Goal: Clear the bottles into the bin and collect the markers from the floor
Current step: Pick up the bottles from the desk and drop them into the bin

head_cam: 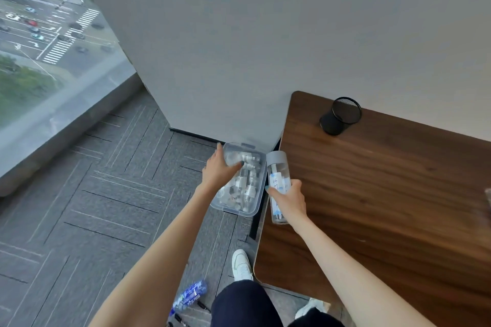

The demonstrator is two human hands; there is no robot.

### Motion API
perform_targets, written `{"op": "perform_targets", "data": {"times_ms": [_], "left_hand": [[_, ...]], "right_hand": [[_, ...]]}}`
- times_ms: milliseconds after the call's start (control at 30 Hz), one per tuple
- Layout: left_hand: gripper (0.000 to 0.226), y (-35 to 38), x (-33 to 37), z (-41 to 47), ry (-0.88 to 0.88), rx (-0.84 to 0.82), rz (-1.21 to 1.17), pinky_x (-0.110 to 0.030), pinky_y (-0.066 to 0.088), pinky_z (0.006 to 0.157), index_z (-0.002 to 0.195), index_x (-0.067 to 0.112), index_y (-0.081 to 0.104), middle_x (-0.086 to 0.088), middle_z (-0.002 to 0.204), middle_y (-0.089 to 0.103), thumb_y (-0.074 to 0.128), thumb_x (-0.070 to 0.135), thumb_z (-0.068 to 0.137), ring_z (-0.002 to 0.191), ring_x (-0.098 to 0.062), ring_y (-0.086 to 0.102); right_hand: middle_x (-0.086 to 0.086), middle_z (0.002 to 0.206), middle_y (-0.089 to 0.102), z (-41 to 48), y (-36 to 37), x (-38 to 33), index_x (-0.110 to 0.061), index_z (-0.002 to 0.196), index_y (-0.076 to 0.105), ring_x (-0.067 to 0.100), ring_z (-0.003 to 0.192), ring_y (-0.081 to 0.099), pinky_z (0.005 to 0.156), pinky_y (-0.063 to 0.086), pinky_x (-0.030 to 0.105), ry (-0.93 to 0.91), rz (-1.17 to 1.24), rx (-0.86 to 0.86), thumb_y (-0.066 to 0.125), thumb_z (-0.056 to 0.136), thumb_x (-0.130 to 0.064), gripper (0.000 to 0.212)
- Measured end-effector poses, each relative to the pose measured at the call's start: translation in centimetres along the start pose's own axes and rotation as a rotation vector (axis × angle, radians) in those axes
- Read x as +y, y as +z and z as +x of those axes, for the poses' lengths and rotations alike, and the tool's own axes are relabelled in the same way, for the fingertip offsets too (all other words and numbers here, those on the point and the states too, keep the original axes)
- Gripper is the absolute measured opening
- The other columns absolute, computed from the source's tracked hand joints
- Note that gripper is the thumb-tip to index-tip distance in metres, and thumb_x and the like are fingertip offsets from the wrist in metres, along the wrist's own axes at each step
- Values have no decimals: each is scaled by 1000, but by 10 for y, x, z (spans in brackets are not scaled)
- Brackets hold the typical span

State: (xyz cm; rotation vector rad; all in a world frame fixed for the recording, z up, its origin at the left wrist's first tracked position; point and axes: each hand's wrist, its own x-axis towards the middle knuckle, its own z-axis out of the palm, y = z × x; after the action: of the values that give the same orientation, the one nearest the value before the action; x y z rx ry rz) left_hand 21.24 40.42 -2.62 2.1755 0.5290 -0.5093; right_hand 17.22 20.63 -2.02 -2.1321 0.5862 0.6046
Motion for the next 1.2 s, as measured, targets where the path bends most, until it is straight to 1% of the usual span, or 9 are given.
{"op": "perform_targets", "data": {"times_ms": [233,467,567,667,767,867,933,1100,1200], "left_hand": [[61,7,-35,-13,-44,-58,-47,-37,42,98,144,10,39,-12,143,50,61,33,91,127,-28,51],[38,3,-67,-26,-77,-26,-79,-38,48,97,126,8,59,-10,128,62,61,24,91,116,-25,59],[31,1,-75,-30,-76,-9,-91,-38,50,94,119,8,63,-10,120,67,60,20,90,109,-23,63],[27,2,-77,-32,-62,-2,-95,-37,52,91,114,8,66,-8,114,70,61,19,90,103,-21,65],[23,4,-75,-35,-50,-6,-100,-38,53,90,111,10,66,-8,109,70,61,18,90,99,-21,65],[21,9,-71,-38,-32,-15,-94,-37,53,88,109,11,67,-7,107,70,59,16,90,97,-20,64],[20,12,-65,-41,-8,-23,-95,-33,52,85,108,10,68,-7,105,69,57,13,91,95,-17,63],[20,24,-42,-50,57,-30,-117,-33,53,83,107,11,68,-4,102,68,55,11,92,93,-16,63],[20,34,-25,-54,89,-37,-132,-34,55,83,106,13,68,-2,102,68,54,11,92,92,-15,65]], "right_hand": [[1,105,56,4,16,-6,-19,103,43,20,89,62,81,55,46,-6,-31,18,71,76,-42,45],[5,113,57,14,29,-32,-13,113,46,25,95,62,83,54,44,-2,-92,-14,67,78,-43,51],[8,129,55,22,29,-55,-12,130,41,29,110,59,89,50,41,-51,-95,-15,64,82,-47,63],[10,148,37,23,28,-69,-9,146,25,29,132,44,97,42,40,-162,-244,21,62,88,-45,78],[8,146,36,18,27,-63,-9,142,30,26,130,45,92,42,36,-225,-302,-10,58,92,-37,64],[4,135,45,12,24,-45,-10,129,43,20,111,54,84,44,32,-245,-284,-3,55,94,-29,42],[2,127,50,9,20,-31,-12,121,49,16,102,55,83,46,32,-234,-248,-5,56,92,-24,32],[0,112,60,4,5,1,-15,108,59,17,101,60,88,50,36,-193,-142,0,57,90,-17,18],[-2,105,62,3,-7,12,-16,103,62,14,93,61,81,49,28,-186,-79,17,56,90,-13,15]]}}
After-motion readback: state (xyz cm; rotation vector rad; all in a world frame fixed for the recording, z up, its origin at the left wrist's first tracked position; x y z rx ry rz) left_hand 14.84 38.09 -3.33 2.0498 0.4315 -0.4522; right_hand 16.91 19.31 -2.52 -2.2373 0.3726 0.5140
